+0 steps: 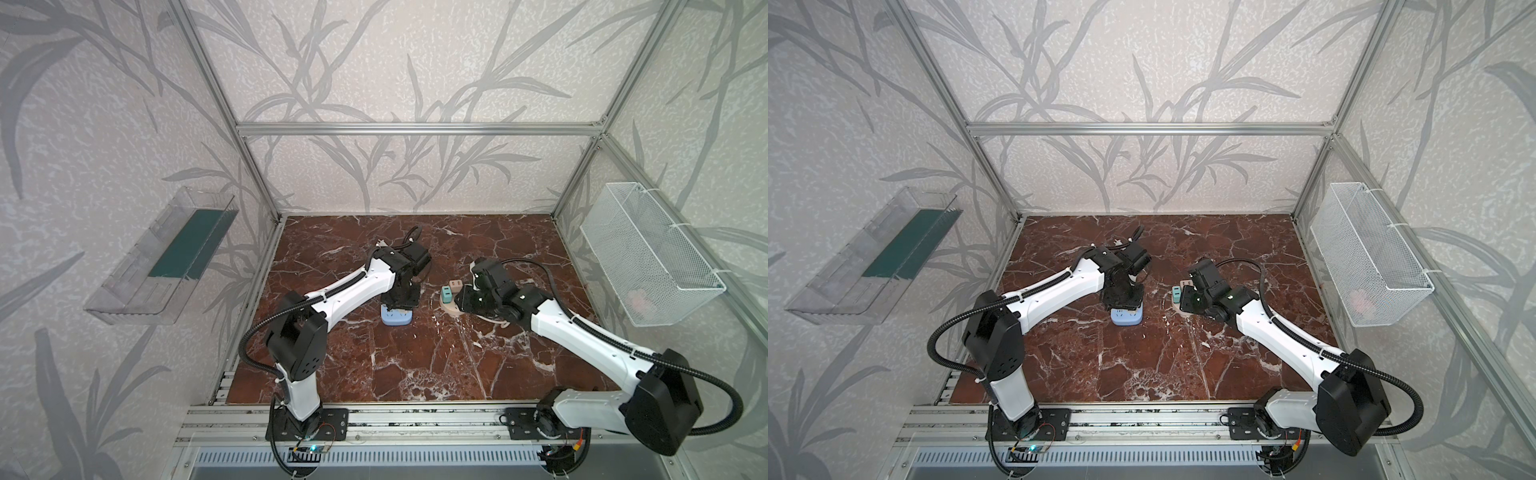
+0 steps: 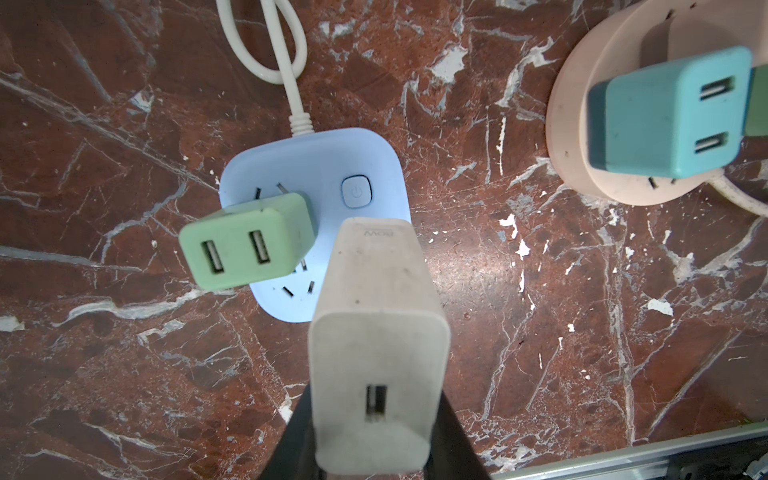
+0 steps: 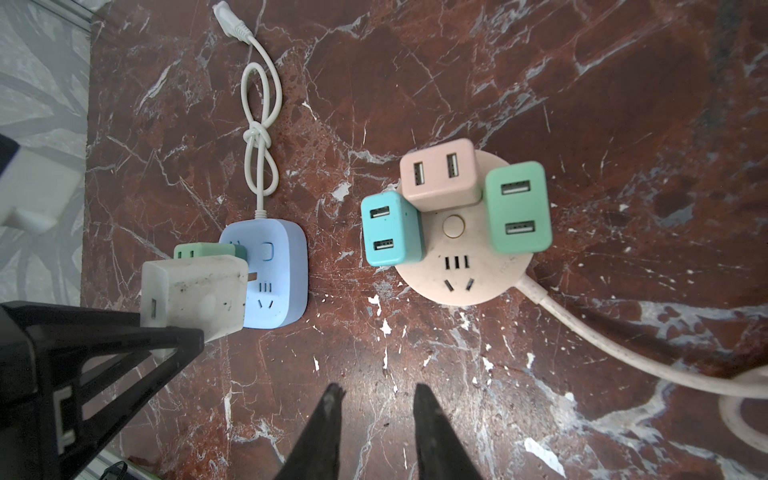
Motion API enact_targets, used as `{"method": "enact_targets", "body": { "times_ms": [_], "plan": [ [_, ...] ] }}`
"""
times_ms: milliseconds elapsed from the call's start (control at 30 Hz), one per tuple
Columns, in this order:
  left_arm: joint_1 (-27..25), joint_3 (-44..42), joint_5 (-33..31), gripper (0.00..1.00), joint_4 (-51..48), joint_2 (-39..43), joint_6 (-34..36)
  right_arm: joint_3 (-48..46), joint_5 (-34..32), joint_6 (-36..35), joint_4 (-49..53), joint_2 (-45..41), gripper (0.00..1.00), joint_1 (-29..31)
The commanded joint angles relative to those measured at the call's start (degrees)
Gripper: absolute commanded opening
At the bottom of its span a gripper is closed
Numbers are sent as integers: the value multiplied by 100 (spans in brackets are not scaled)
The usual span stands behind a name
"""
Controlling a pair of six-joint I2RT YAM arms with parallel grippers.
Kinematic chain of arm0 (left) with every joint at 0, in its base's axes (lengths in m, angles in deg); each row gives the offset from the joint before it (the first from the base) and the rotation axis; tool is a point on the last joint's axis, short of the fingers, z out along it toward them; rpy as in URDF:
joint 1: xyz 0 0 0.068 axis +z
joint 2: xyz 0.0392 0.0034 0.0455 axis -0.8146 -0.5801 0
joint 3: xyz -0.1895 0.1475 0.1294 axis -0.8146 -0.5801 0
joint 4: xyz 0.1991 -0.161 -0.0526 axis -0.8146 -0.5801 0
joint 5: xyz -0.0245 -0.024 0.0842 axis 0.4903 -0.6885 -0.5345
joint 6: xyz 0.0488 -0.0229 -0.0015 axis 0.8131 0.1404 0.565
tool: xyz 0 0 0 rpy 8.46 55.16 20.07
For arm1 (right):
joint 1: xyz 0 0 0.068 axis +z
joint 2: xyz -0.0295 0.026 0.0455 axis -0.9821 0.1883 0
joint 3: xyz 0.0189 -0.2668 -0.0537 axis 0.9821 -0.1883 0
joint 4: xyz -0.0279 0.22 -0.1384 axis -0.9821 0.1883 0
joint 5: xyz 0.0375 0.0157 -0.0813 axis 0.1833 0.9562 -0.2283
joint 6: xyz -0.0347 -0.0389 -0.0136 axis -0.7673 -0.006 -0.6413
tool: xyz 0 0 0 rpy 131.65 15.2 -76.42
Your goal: Insert the plug
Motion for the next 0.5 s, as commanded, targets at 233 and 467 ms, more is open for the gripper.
{"method": "enact_targets", "body": {
  "times_ms": [233, 467],
  "plan": [
    [-27, -168, 81, 0, -45, 70, -177, -137, 186, -60, -172, -67, 31, -50],
    [-28, -349, 196, 0, 34, 101, -310, -259, 293, -34, -316, -82, 31, -54]
  ]
}}
